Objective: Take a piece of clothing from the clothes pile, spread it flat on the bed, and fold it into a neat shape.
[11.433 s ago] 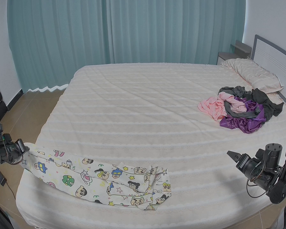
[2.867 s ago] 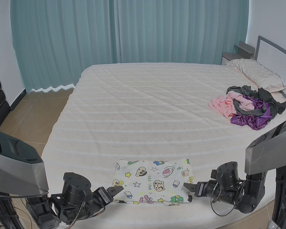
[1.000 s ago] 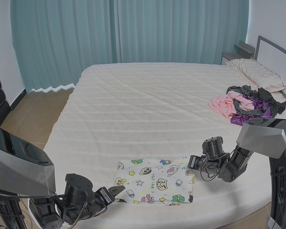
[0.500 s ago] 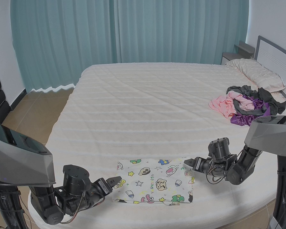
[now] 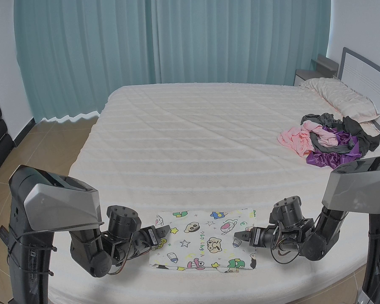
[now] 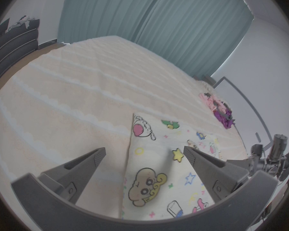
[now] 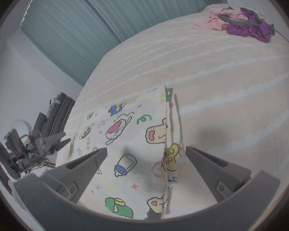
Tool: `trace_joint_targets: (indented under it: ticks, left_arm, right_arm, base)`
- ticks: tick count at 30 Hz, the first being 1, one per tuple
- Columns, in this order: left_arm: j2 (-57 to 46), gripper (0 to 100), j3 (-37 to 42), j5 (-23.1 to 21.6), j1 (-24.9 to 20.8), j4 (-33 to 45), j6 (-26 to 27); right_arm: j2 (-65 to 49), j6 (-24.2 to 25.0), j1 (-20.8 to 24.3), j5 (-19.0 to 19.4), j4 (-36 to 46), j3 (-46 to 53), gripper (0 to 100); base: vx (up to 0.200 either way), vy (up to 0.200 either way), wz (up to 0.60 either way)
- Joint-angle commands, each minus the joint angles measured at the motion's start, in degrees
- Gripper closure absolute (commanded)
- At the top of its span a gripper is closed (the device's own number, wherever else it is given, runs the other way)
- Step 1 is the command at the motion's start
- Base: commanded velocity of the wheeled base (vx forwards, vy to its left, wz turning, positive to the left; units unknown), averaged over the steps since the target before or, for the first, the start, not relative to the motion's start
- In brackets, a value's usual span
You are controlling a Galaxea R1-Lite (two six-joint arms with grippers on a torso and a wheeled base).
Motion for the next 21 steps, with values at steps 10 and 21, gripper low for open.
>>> trace_joint_targets:
  ticks: [10, 21]
  left_arm:
    - [4.4, 0, -7.9, -2.0, -0.4, 4.2, 0.4]
    - [4.6, 0, -8.6, -2.5, -2.1, 4.3, 0.4]
  right_arm:
    - [5.3, -0.9, 2.4, -2.4, 0.1, -3.3, 0]
    - [7.2, -1.0, 3.1, -6.2, -0.7, -5.3, 0]
  base:
    - [0.0, 0.0, 0.0]
    - [0.0, 0.0, 0.0]
